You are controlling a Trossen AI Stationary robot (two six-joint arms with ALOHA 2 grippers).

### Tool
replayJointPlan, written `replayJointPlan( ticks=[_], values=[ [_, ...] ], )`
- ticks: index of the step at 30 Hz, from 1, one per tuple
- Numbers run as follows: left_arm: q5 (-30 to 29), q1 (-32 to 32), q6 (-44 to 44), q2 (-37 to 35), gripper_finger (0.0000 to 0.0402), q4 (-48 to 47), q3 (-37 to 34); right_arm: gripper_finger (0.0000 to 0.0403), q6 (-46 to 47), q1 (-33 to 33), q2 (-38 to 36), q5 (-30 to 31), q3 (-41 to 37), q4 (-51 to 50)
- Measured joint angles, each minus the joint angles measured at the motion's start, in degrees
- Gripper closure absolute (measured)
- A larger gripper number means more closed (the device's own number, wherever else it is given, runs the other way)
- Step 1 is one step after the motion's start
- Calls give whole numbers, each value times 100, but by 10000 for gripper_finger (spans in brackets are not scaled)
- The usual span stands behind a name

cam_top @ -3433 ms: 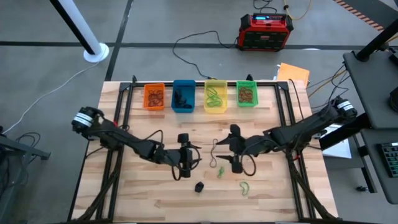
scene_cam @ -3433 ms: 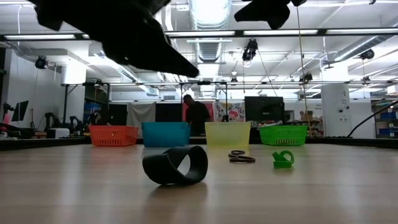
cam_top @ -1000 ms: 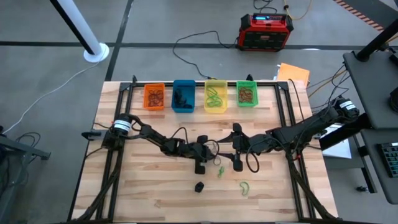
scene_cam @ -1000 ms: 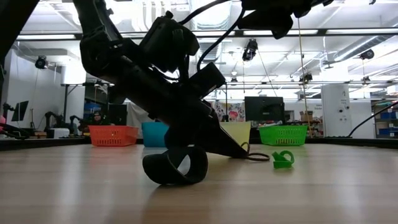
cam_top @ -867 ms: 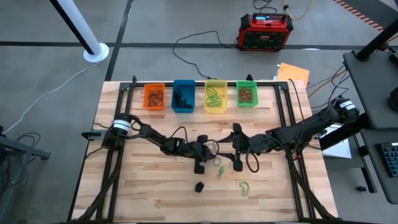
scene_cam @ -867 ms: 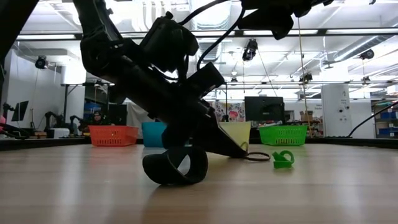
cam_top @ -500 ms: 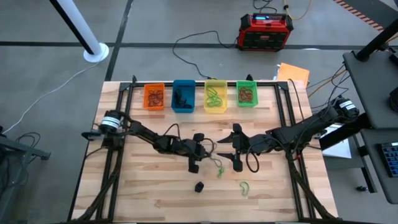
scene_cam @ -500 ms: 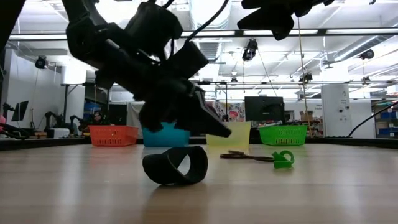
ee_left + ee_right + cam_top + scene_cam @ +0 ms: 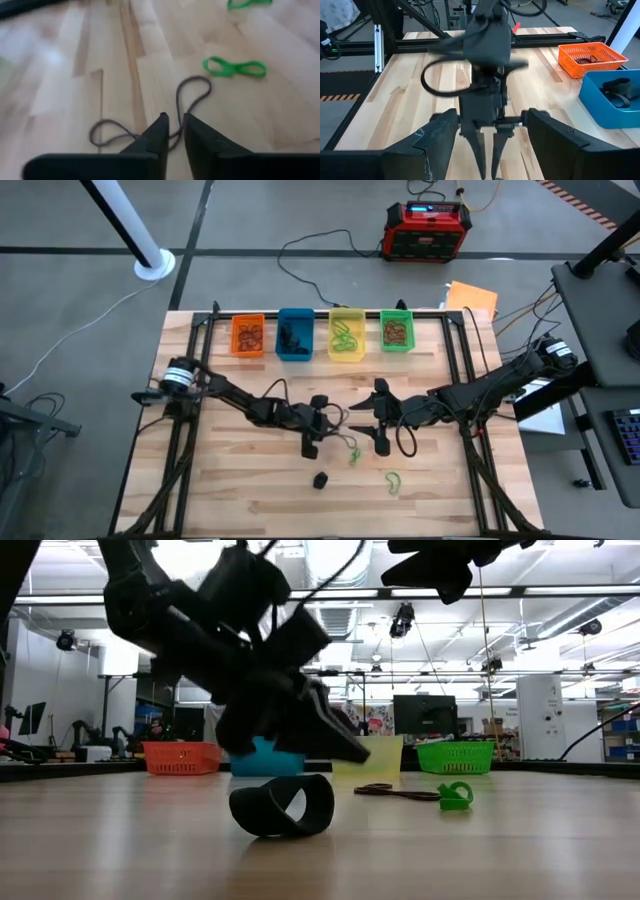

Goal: Sort rubber bands into baskets
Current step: Put the violet rubber band into the orange bin

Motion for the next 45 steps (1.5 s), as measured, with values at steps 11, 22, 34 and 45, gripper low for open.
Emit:
replayJointPlan(
  ticks=[11,22,34,45],
  values=[
    [-42,40,-294,548,197,370,95,172,-13,0,0,0,-7,-6],
    [61,196,-712,1111,191,841,108,172,-8,0,11,0,-39,-16],
    [217,191,-658,1179,392,900,79,172,34,0,11,0,-82,-1],
    [611,203,-479,579,401,813,-55,172,177,0,11,0,-107,-3]
  ],
)
